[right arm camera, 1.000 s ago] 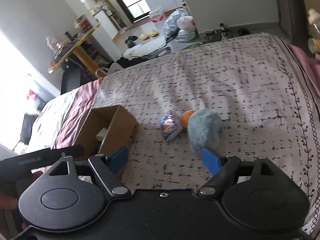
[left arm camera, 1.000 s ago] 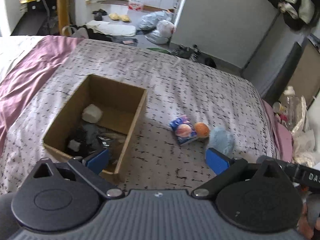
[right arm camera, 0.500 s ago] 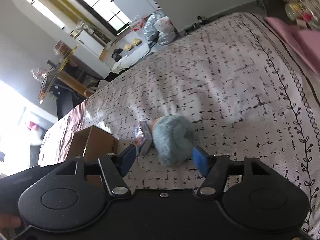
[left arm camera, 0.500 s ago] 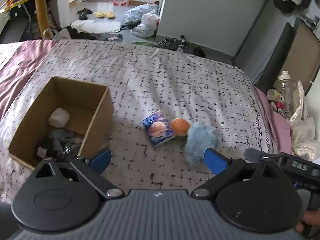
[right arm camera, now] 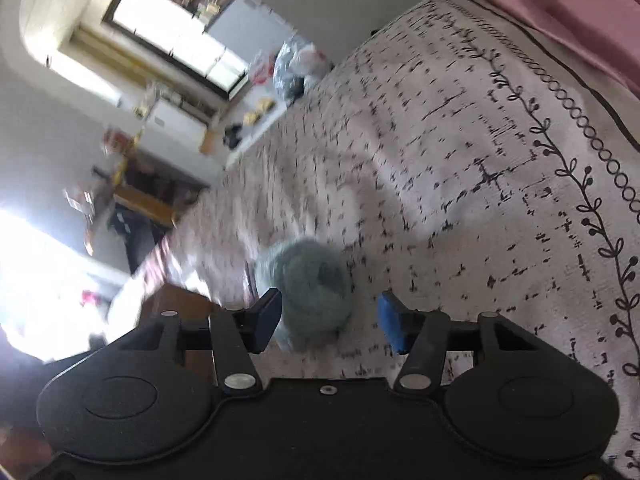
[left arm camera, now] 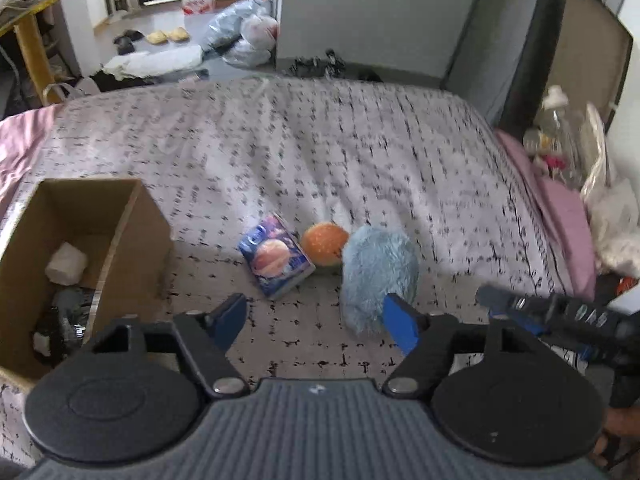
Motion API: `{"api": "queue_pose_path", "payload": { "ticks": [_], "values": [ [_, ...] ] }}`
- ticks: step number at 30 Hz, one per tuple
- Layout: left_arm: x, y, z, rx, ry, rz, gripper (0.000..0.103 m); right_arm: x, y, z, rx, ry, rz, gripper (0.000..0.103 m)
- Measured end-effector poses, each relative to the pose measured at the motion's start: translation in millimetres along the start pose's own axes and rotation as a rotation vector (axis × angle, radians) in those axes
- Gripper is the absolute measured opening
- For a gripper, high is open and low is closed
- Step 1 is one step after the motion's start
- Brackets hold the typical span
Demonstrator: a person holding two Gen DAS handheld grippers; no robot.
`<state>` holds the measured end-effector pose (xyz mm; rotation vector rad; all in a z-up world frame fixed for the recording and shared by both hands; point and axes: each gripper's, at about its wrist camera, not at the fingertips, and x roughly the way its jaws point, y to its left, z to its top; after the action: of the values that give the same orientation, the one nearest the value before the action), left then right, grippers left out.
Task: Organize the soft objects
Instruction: 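Close both tools together on the light blue fuzzy plush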
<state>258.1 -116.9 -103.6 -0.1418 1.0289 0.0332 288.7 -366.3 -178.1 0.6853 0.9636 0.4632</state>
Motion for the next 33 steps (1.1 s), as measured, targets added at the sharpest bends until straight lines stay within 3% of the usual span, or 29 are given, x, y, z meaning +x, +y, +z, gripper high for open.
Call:
{"api": "queue_pose_path", "payload": {
  "ticks": [10,13,18,22,33],
  "values": [
    [38,-31,13,0.058,0.043,-0.031,0.059,12,-13,5,0.014,0.031,-0.054,0.049],
    [50,-39,17,0.077,0.082,-0.042,0.044,19,-16,7,0.023,0.055,-0.061,0.048],
    [71,-40,22,0.049,0.136,-0.058,0.032,38,-12,8,-0.013,0.105,-0.093,0.039],
    [75,-45,27,0.074,0.137,-0.076,0.031,49,-11,8,-0.024,0.134,-0.095,0.033],
    [72,-45,38,0.037,0.153,-0.145,0.032,66,2,4,-0.028,0.178,-0.066,0.033]
  ]
}}
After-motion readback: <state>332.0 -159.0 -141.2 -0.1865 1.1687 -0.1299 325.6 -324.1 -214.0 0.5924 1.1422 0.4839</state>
